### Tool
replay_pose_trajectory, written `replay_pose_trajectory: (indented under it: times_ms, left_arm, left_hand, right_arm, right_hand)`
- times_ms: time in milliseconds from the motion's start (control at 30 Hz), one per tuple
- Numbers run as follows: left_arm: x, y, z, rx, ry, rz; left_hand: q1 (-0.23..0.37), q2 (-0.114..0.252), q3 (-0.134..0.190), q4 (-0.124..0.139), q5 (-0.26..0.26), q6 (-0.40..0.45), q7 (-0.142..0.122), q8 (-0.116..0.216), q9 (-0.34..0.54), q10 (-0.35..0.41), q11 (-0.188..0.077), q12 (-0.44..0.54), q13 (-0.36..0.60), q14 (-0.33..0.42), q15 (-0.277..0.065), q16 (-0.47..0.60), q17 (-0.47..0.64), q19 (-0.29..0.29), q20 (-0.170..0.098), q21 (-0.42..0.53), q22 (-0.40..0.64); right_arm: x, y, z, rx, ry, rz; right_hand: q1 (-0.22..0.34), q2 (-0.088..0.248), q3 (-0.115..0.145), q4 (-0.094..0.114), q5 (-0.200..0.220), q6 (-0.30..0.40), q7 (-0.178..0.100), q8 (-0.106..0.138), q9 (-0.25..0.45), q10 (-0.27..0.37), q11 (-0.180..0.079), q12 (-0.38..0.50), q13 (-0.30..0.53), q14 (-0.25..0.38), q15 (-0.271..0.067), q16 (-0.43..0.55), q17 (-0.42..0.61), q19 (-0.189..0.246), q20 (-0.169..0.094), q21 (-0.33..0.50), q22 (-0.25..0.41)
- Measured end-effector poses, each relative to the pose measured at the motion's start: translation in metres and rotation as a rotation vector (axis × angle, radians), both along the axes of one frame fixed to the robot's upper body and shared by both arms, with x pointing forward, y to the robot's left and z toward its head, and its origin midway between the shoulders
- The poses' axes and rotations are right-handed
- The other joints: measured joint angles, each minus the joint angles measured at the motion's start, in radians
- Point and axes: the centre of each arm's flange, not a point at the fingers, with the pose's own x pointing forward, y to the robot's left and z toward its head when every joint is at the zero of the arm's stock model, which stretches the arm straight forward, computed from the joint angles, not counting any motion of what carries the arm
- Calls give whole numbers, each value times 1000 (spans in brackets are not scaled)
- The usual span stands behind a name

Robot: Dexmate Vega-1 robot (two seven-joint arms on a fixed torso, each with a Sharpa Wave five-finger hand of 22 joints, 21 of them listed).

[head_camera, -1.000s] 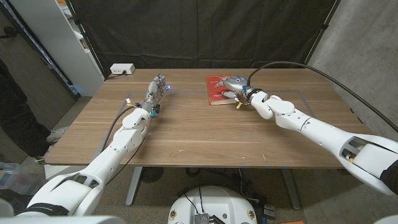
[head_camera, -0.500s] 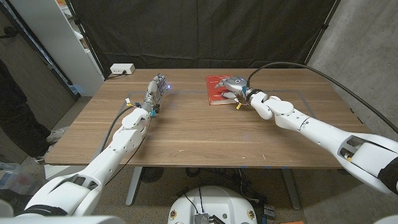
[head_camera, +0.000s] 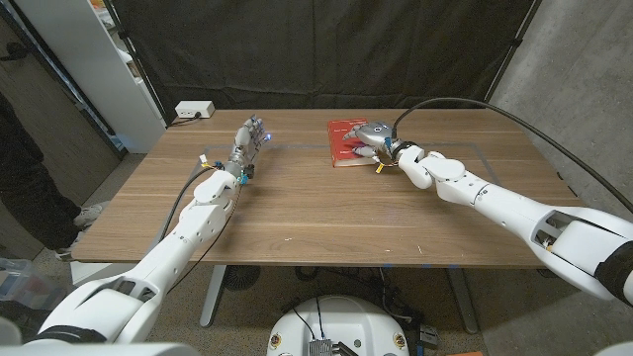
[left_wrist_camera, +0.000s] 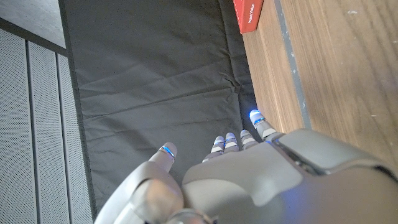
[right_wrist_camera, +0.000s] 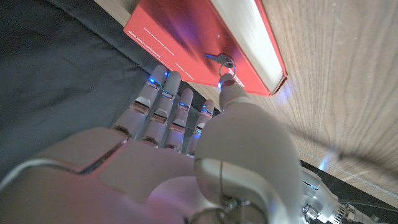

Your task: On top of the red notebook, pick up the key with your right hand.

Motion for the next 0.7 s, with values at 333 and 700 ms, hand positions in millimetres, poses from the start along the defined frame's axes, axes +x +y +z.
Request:
replay_pose_trajectory:
  times_ms: [333,700]
  left_arm:
    - [3,-3,4,-2,-6,-9]
    - [5,-6,11,-2,-19,-15]
  left_hand:
    - [0,0,-3,-3,0,12,-3,0,0,0,0,0,0,0,0,0,0,0,0,0,0]
    - [0,0,-5,-5,0,13,-2,0,0,0,0,0,0,0,0,0,0,0,0,0,0]
  right_arm:
    - [5,-4,-2,-10,9,-1]
    - [12,-13,-4,-9,4,-6]
  right_hand:
    - [4,4,6,-6,13,1,1,0,0,4,-4,4,0,5,2,0,0,-3,-3,8,0]
    - [17,17,10,-10,26,211,11,82,9,109,-25,59,11,97,0,-5,-10,17,-23,29,0]
